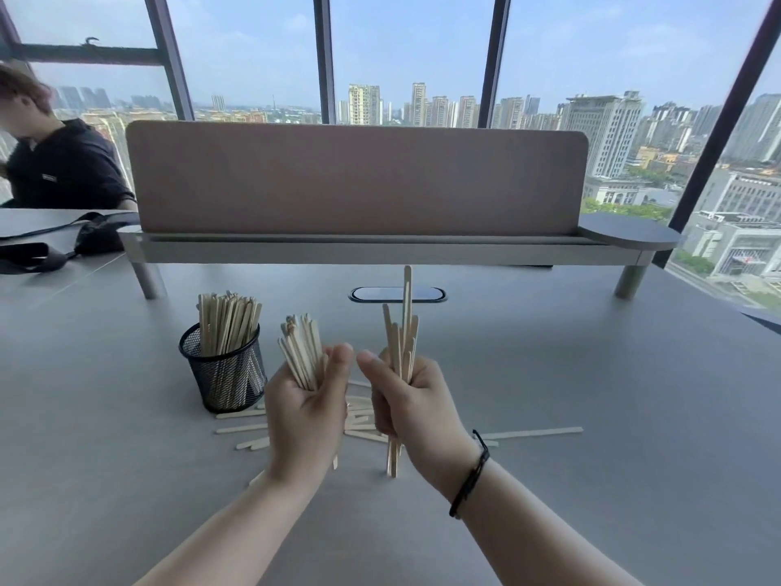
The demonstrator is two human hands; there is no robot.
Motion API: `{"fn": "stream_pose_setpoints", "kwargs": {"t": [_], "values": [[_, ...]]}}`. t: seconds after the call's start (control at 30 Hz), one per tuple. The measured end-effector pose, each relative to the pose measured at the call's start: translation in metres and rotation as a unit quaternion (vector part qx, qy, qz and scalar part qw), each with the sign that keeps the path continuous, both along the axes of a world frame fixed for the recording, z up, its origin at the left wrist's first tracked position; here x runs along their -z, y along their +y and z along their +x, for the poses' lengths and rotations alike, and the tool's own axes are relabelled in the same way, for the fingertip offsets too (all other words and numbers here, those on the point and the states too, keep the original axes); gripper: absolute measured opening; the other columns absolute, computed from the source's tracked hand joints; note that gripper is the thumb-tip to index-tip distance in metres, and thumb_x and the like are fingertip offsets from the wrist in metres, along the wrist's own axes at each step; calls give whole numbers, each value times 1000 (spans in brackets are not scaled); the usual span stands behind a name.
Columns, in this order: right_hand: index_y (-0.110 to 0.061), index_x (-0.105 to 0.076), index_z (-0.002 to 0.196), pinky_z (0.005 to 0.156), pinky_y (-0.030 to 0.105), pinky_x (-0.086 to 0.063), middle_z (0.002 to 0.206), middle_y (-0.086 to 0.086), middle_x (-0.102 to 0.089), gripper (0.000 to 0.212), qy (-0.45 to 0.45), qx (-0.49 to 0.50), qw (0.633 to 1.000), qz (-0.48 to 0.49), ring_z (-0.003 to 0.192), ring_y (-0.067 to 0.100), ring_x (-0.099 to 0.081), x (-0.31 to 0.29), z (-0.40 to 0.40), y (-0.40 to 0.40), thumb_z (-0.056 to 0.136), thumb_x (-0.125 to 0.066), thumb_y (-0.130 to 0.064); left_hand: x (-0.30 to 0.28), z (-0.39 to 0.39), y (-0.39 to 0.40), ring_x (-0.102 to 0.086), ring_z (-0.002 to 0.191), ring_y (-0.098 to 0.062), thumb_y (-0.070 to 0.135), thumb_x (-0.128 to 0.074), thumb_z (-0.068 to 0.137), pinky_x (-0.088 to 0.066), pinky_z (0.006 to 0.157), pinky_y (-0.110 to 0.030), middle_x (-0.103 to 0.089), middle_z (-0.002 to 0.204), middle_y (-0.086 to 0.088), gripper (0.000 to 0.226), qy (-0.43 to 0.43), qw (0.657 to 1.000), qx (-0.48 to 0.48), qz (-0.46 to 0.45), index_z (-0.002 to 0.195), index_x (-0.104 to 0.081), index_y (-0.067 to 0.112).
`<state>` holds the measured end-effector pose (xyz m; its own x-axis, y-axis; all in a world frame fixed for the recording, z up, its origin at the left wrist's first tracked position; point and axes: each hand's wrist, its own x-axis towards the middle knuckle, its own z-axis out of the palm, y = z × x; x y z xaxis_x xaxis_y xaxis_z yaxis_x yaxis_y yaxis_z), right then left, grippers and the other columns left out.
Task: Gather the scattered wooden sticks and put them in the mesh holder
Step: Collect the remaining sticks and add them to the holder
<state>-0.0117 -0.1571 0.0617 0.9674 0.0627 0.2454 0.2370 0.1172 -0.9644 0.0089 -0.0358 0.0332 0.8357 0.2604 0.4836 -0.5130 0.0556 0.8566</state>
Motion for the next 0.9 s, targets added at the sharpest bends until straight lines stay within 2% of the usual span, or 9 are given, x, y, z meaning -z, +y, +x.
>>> {"fn": "stream_pose_setpoints", "kwargs": {"t": [0.1, 0.17, 0.23, 0.4, 0.5, 0.57, 0.63, 0.73, 0.9], "values": [[-13, -25, 57, 44, 28, -19, 50, 6, -25, 56, 20, 3, 1000, 9, 41, 17, -21, 7, -4, -4, 81, -70, -35, 1, -3, -3, -37, 38, -19, 65, -71, 74, -32, 44, -30, -39, 41, -9, 66, 34, 999, 20, -6, 59, -51, 4], [-15, -25, 56, 45, 29, -18, 51, 5, -25, 55, 33, 6, 999, 7, 41, 17, -21, 10, -8, -6, 81, -71, -33, 3, -5, -5, -40, 36, -20, 59, -69, 74, -35, 43, -32, -41, 40, -13, 57, 48, 998, 23, 17, 54, -53, 8], [-15, -26, 54, 46, 33, -19, 49, 5, -27, 54, 34, 10, 999, 3, 41, 17, -22, 13, -9, -6, 84, -69, -30, 6, -6, -6, -41, 37, -20, 56, -68, 77, -36, 42, -34, -41, 40, -21, 60, 42, 997, 31, 48, 51, -48, 5], [-6, -33, 49, 45, 33, -25, 44, 7, -33, 56, 20, 21, 1000, -9, 38, 19, -29, 12, -10, -6, 85, -69, -31, 7, -6, -6, -42, 36, -18, 48, -67, 82, -36, 43, -29, -44, 38, -17, 60, 20, 995, 42, 87, 47, -48, 4], [-17, -43, 39, 46, 31, -31, 38, -1, -44, 58, 2, 14, 1000, -19, 37, 19, -35, 5, -14, -7, 92, -68, -20, 8, -6, -7, -45, 37, -23, 47, -69, 80, -39, 43, -37, -46, 39, -19, 61, 34, 993, 56, 97, 48, -49, -1], [-19, -48, 37, 47, 32, -33, 37, -4, -48, 60, -6, 12, 1000, -27, 37, 20, -37, 1, -15, -9, 94, -66, -16, 9, -6, -8, -49, 38, -33, 48, -70, 79, -42, 44, -45, -47, 40, -20, 62, 51, 992, 58, 97, 50, -49, -2], [-20, -46, 40, 47, 32, -32, 37, -1, -45, 55, 6, 13, 1000, -13, 38, 20, -36, -1, -13, -9, 90, -70, -20, 7, -8, -8, -46, 38, -32, 51, -70, 78, -39, 43, -38, -46, 40, -18, 65, 57, 992, 57, 96, 50, -47, -3], [-22, -37, 46, 46, 28, -23, 41, -1, -32, 49, 42, 14, 998, 38, 36, 15, -26, -1, -8, -10, 79, -73, -23, 1, -10, -7, -34, 39, -20, 49, -73, 77, -29, 43, -26, -37, 41, -18, 63, 76, 992, 65, 73, 50, -41, 2], [-23, -32, 41, 47, 28, -17, 42, -2, -25, 44, 43, 2, 998, 36, 37, 14, -21, -7, -5, -12, 72, -63, -16, -5, -6, -6, -27, 41, -16, 17, -77, 87, -24, 47, -28, -31, 46, -3, 50, 156, 981, 113, -20, 51, -41, 17]]}}
